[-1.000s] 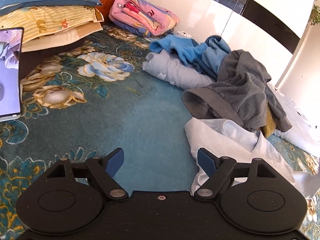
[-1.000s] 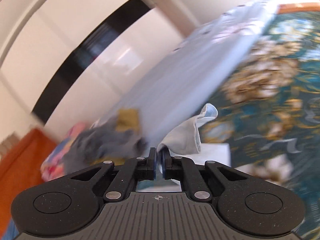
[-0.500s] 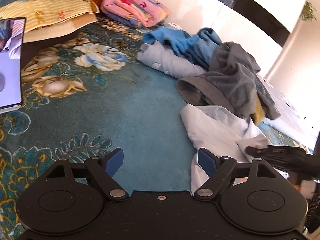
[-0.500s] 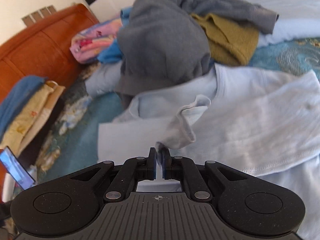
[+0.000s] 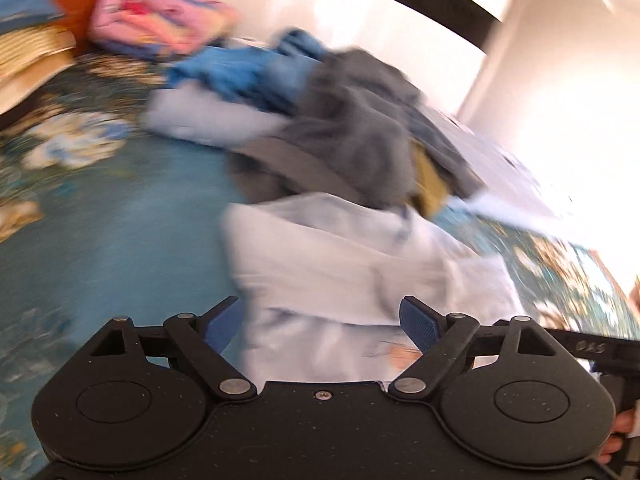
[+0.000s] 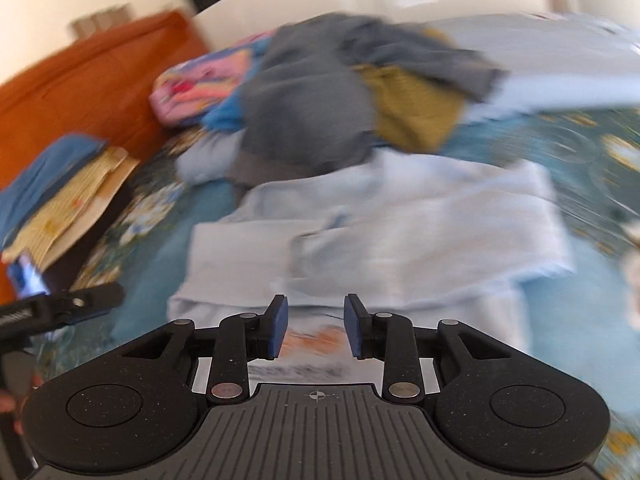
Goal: Fold clothes
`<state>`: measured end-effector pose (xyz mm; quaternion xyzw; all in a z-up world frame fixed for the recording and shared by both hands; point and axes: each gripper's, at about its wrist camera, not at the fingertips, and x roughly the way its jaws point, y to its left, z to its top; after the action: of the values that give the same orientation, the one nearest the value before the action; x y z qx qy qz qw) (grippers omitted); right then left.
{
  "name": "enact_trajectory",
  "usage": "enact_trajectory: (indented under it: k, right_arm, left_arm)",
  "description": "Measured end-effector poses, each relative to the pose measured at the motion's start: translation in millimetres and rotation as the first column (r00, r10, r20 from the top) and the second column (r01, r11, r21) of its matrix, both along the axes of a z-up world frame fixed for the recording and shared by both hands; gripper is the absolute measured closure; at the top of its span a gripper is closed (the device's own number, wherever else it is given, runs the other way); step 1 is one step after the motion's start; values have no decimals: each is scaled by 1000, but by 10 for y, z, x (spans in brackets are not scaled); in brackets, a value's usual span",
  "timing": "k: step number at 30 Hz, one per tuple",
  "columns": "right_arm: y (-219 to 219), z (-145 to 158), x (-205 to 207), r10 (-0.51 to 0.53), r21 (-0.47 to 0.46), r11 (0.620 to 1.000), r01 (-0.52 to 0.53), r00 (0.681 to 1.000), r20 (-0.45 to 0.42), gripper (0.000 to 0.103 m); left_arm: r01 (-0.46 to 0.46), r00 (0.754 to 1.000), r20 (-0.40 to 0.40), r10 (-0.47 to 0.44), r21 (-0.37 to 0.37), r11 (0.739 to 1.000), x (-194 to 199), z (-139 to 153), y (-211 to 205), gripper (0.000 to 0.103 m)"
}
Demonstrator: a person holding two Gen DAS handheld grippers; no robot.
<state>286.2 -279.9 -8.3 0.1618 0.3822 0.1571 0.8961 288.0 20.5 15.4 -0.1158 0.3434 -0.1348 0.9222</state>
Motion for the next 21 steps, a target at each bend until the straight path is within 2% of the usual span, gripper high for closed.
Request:
enact_trajectory:
  k: [3,6,10,12,13,14,17,21]
  right_arm:
    - [-376,-7,-170,-100,46,994,100,995,-4,74]
    - [-627,-37,-307,-167,74,983,167,986,-8,71]
    - [-840,-118,-431,-211,89,973,212,977,-20,70]
    - [-894,-166,-449,-214,90,972,215,977,-25,70]
    - [-912,-188,-451,-216,88,972,217,976,-27,70]
    - [-927,-208,-451,-218,85,972,220,976,-28,70]
    - [-971,-254,-455,-232,84,969,233,972,-28,69]
    - [-975,-293,-451,-233,100,967,235,972,-32,69]
  left_arm:
    - [105,994,21,-106,55,993,179,-9,-485,17]
    - [154,985,53,-166,181,971,321,-92,-959,15]
    - [161,980,57,-190,334,929,458,-286,-1359,14]
    - [135,981,76,-179,396,908,510,-369,-1453,17]
    - [125,983,75,-170,408,904,535,-402,-1460,21]
    - [115,985,69,-156,404,907,557,-427,-1441,30]
    - [71,992,69,-104,367,927,589,-432,-1320,38]
    - [14,994,99,-51,344,939,577,-386,-1131,51]
